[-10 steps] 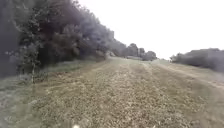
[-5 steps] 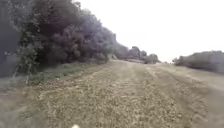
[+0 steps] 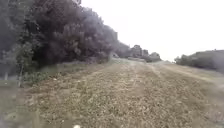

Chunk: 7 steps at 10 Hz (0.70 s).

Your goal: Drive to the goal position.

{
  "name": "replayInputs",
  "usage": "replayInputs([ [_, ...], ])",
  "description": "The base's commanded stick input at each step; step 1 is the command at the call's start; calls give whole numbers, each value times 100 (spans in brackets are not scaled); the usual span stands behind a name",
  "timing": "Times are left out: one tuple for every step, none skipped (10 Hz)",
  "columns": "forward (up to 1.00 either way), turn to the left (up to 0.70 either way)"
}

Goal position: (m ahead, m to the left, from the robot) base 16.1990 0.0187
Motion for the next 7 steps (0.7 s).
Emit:
replayInputs([
  [60,0],
  [60,0],
  [60,0],
  [60,0],
  [60,0],
  [60,-2],
  [60,-9],
])
